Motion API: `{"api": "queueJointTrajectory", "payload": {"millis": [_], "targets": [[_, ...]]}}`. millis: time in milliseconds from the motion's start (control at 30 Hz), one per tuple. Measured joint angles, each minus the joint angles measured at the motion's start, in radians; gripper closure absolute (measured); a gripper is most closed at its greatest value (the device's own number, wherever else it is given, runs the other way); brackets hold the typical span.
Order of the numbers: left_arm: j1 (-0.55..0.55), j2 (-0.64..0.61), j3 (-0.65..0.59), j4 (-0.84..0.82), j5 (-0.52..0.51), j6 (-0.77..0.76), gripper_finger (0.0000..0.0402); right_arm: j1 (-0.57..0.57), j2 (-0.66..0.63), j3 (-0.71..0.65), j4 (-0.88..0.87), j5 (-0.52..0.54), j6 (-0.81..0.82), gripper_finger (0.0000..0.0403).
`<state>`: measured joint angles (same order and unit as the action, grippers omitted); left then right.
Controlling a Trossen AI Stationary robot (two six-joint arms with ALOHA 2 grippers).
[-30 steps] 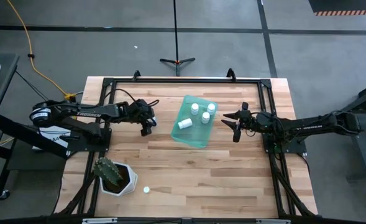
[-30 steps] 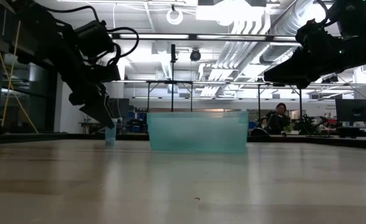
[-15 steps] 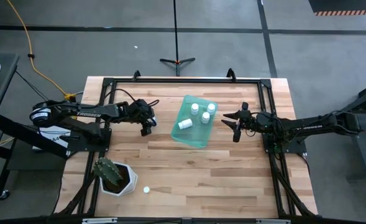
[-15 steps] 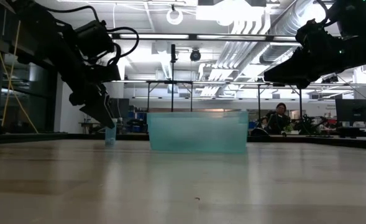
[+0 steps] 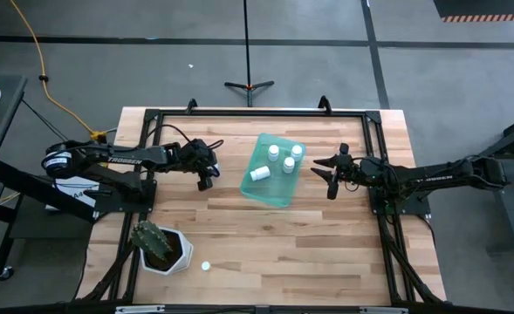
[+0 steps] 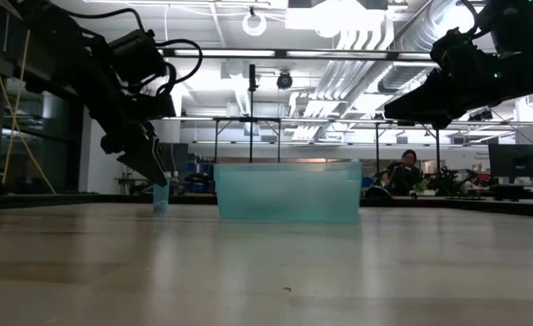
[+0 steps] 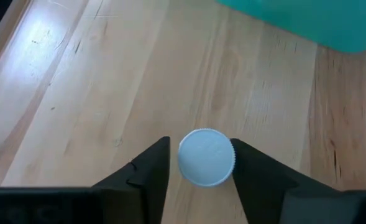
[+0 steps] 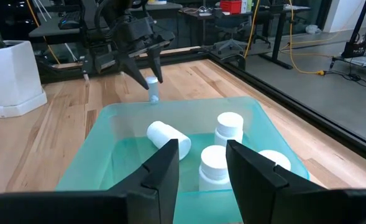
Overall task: Pick and place pill bottles into a basket
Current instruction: Put the blue pill bottle into the blue bin
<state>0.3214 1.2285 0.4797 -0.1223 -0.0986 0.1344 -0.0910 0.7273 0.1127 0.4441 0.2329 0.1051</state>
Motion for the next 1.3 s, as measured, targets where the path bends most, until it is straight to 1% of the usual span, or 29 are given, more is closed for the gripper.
{"api": "queueJointTrajectory", "payload": {"millis": [167, 267, 333, 433, 567, 733, 800, 933, 1133, 1200, 1300], "targets": [[0.000, 0.000, 0.000, 0.003, 0.000, 0.027, 0.0237, 0.000, 0.000, 0.000, 0.000, 0.000, 0.000, 0.0279], [0.000, 0.000, 0.000, 0.024, 0.000, 0.027, 0.0248, 0.000, 0.000, 0.000, 0.000, 0.000, 0.000, 0.0279], [0.000, 0.000, 0.000, 0.044, 0.000, 0.027, 0.0248, 0.000, 0.000, 0.000, 0.000, 0.000, 0.000, 0.0279], [-0.001, 0.000, 0.001, 0.090, 0.004, 0.028, 0.0235, 0.000, 0.000, 0.000, 0.000, 0.000, 0.000, 0.0279], [-0.001, 0.000, 0.045, 0.102, 0.018, 0.029, 0.0222, 0.000, 0.000, 0.000, 0.000, 0.000, 0.000, 0.0279], [-0.001, 0.000, 0.122, 0.110, 0.019, 0.029, 0.0238, 0.000, 0.000, 0.000, 0.000, 0.000, 0.000, 0.0279], [-0.001, 0.000, 0.146, 0.142, 0.020, 0.029, 0.0246, 0.000, 0.000, 0.000, 0.000, 0.000, 0.000, 0.0279], [-0.001, 0.000, 0.177, 0.200, 0.089, 0.046, 0.0249, 0.000, 0.000, 0.000, 0.000, 0.000, 0.000, 0.0279], [-0.001, 0.000, 0.188, 0.295, 0.152, 0.049, 0.0224, 0.000, 0.000, 0.000, 0.000, 0.000, 0.000, 0.0279], [-0.001, 0.000, 0.188, 0.322, 0.174, 0.049, 0.0226, 0.000, 0.000, 0.000, 0.000, 0.000, 0.000, 0.0279], [-0.001, 0.019, 0.188, 0.384, 0.212, 0.049, 0.0240, 0.000, 0.000, 0.000, 0.000, 0.000, 0.000, 0.0279]]}}
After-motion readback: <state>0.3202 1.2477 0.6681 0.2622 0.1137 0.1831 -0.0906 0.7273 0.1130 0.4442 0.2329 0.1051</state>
